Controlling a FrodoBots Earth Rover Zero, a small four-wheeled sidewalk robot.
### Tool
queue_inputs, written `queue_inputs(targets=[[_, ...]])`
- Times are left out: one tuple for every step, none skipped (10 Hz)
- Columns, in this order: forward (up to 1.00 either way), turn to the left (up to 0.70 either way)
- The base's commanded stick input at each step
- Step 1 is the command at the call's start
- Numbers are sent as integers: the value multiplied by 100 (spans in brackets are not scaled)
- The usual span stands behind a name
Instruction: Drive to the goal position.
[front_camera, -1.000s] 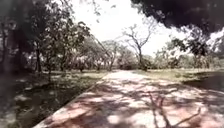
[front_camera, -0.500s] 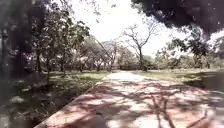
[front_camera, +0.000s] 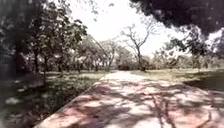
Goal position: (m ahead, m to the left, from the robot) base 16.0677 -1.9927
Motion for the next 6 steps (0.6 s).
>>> queue_inputs(targets=[[70, 0], [70, 0], [70, 0], [70, 0], [70, 0], [70, 0]])
